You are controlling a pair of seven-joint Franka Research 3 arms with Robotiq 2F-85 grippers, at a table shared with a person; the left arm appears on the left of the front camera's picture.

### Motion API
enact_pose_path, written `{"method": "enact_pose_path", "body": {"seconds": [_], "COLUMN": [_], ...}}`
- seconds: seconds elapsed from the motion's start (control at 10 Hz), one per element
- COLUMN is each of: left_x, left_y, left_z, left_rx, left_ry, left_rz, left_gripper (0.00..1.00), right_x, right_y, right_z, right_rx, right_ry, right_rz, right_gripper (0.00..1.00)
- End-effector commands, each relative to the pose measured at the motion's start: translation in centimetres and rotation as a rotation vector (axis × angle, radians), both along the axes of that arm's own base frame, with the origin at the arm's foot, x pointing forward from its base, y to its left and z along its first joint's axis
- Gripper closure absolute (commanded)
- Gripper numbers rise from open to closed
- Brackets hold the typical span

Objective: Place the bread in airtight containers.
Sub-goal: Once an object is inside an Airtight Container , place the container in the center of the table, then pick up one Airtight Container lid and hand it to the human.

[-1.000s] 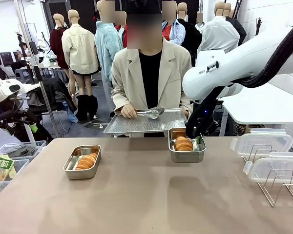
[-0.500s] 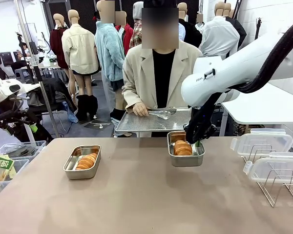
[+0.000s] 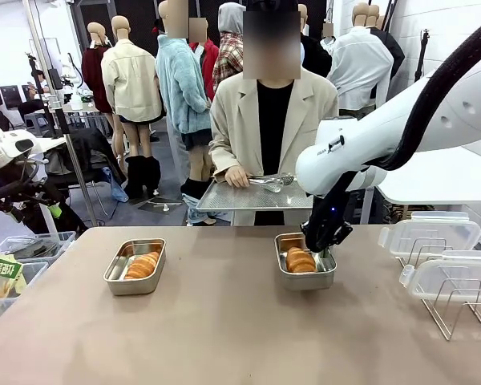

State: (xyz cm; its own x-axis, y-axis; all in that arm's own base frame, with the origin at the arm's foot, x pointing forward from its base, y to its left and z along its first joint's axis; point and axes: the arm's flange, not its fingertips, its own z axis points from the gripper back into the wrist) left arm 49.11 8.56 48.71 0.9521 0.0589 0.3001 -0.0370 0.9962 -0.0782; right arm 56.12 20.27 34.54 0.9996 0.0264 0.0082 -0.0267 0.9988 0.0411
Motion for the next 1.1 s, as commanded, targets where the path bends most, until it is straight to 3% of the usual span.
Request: {"method": "enact_pose_path", "body": {"seconds": [0.0, 0.7, 1.0], "left_x": [-0.2, -0.2, -0.2], "left_y": [0.0, 0.0, 0.0], "left_z": [0.1, 0.1, 0.1], "left_rx": [0.011, 0.011, 0.011], "left_ry": [-0.008, -0.008, -0.008], "left_rz": [0.005, 0.005, 0.005], "left_gripper": [0.00, 0.00, 0.00], "right_x": [1.3, 1.2, 1.2], "right_y": [-0.1, -1.1, -1.7], "right_z": [-0.2, -0.7, 0.1], "right_rx": [0.010, 0.057, 0.066], "right_ry": [0.005, -0.044, -0.037], "right_rz": [0.014, -0.026, -0.041], "right_gripper": [1.00, 0.97, 0.38]}}
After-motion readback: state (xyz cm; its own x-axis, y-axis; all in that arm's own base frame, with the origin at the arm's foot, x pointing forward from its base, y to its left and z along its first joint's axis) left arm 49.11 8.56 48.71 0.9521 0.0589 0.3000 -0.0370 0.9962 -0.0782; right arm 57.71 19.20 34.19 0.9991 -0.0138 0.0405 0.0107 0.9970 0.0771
